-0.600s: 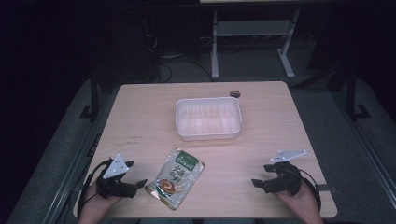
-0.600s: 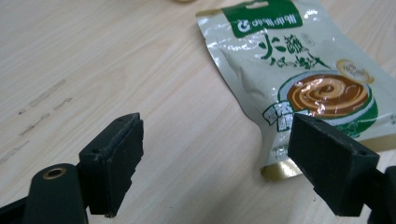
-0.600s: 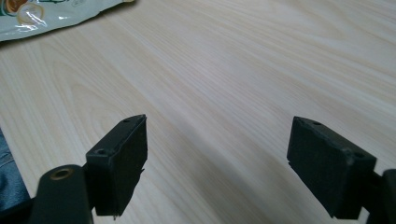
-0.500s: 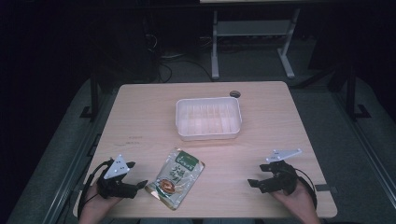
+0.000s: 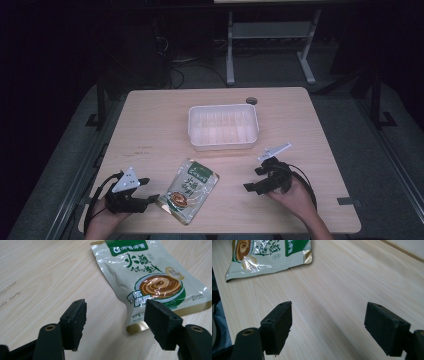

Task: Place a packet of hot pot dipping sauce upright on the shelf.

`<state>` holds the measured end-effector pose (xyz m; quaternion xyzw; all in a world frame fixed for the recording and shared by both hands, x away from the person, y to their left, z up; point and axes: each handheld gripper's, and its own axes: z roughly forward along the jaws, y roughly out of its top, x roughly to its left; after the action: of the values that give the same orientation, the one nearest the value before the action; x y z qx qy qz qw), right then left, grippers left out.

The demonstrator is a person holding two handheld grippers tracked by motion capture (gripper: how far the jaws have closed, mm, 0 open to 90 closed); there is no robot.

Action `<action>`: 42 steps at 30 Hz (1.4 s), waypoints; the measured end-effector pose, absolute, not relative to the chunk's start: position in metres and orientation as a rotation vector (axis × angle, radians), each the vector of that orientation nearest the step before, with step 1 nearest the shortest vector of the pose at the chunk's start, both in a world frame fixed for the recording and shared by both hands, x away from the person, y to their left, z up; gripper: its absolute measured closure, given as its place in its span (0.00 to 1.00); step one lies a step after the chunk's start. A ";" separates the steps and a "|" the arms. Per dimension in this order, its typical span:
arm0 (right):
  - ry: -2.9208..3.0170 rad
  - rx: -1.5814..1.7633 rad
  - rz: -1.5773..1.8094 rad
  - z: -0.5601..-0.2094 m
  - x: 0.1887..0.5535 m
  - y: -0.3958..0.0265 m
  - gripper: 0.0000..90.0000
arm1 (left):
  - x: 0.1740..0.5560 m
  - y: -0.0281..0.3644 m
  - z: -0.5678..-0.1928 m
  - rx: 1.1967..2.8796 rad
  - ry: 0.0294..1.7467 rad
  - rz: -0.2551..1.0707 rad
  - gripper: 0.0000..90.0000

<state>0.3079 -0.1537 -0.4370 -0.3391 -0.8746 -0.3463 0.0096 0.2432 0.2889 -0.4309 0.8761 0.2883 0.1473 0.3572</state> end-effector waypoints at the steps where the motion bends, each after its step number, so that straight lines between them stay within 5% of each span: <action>1: -2.735 -1.052 -1.075 -0.436 0.310 -0.151 0.25 | 0.243 0.289 -0.431 2.261 0.743 0.379 0.41; 24: -2.774 -0.878 -0.955 -0.414 0.353 -0.075 0.31 | 0.246 0.276 -0.435 2.305 0.695 0.294 0.68; 42: -2.790 -0.799 -0.846 -0.416 0.371 -0.037 0.31 | 0.247 0.264 -0.440 2.352 0.652 0.240 0.75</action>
<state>0.3715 -0.0367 -0.4159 -0.2638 -0.9214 -0.2793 0.0591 0.2468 0.2641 -0.4396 0.9027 0.2501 0.0920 0.3380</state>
